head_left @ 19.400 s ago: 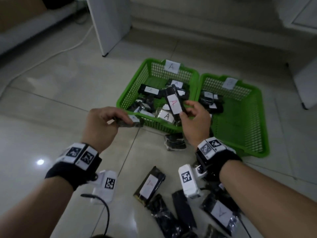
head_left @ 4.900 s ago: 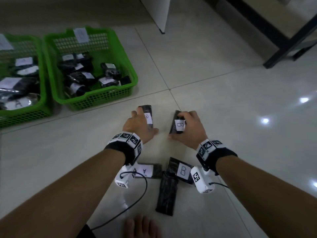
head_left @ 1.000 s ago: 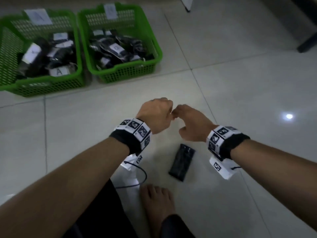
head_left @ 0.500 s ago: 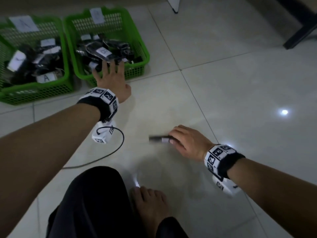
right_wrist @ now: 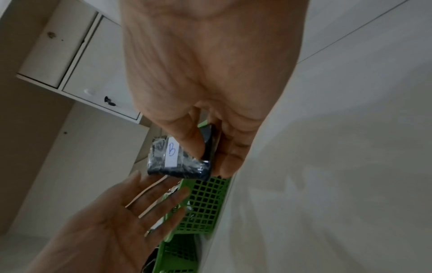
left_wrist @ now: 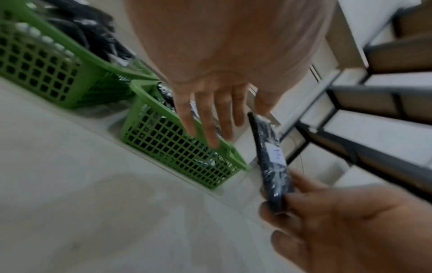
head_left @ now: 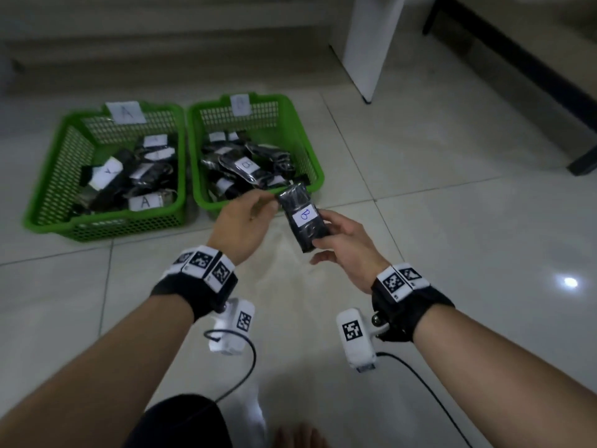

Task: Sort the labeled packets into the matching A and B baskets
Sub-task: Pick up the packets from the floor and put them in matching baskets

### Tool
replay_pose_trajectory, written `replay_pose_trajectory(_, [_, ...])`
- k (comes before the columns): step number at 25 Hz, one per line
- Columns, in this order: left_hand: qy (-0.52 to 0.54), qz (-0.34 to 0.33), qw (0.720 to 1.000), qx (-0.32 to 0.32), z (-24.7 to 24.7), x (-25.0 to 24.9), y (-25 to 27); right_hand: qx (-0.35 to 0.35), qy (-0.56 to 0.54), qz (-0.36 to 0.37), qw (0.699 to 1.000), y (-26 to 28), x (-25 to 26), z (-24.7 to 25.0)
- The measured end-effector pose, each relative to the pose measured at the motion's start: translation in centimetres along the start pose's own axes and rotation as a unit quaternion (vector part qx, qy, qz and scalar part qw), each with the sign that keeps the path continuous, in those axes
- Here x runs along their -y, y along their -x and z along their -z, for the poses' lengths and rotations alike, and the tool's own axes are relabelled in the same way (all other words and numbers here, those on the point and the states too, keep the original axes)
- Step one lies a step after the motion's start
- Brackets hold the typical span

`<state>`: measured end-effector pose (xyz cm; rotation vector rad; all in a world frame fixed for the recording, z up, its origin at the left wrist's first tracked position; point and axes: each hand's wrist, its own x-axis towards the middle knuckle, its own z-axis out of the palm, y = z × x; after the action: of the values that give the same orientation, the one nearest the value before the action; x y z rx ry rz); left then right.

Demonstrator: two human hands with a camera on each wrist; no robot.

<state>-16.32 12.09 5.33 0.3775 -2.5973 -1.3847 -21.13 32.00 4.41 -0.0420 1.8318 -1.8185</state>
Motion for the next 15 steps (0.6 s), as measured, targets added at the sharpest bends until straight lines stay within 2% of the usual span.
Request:
replay_pose_trajectory(2, [0.136, 0.045, 0.99, 0.003, 1.3, 0.2, 0.3, 0.019, 0.017, 0.003, 1.0, -1.7, 0.7, -1.6])
replay_pose_trajectory(4, [0.156, 0.055, 0.986, -0.023, 3.0, 1.0, 0.4, 0.016, 0.0, -0.001, 1.0, -3.2, 1.4, -3.1])
replay_pose_trajectory(6, [0.137, 0.056, 0.988, -0.045, 4.8, 2.1, 0.2, 0.004, -0.067, -0.008, 0.998, -4.5, 2.4, -4.6])
replay_pose_trajectory(8, [0.034, 0.047, 0.997, -0.058, 6.7, 3.9, -0.5, -0.015, -0.092, 0.008, 0.996, -6.2, 3.4, -6.3])
replay_pose_trajectory(9, [-0.079, 0.046, 0.994, -0.058, 7.2, 4.6, -0.8, -0.035, -0.085, 0.023, 0.995, -6.5, 3.8, -6.6])
replay_pose_trajectory(11, [-0.267, 0.054, 0.958, -0.082, 8.7, 5.9, -2.2, -0.063, -0.064, 0.066, 0.994, -8.3, 4.7, -7.5])
replay_pose_trajectory(13, [-0.341, 0.1, 0.929, -0.106, 10.2, 6.7, -4.2, -0.09, -0.01, 0.117, 0.989, -10.4, 5.4, -8.3])
replay_pose_trajectory(15, [-0.364, 0.162, 0.913, -0.089, 11.5, 7.5, -6.4, -0.121, 0.081, 0.167, 0.975, -13.1, 5.9, -9.2])
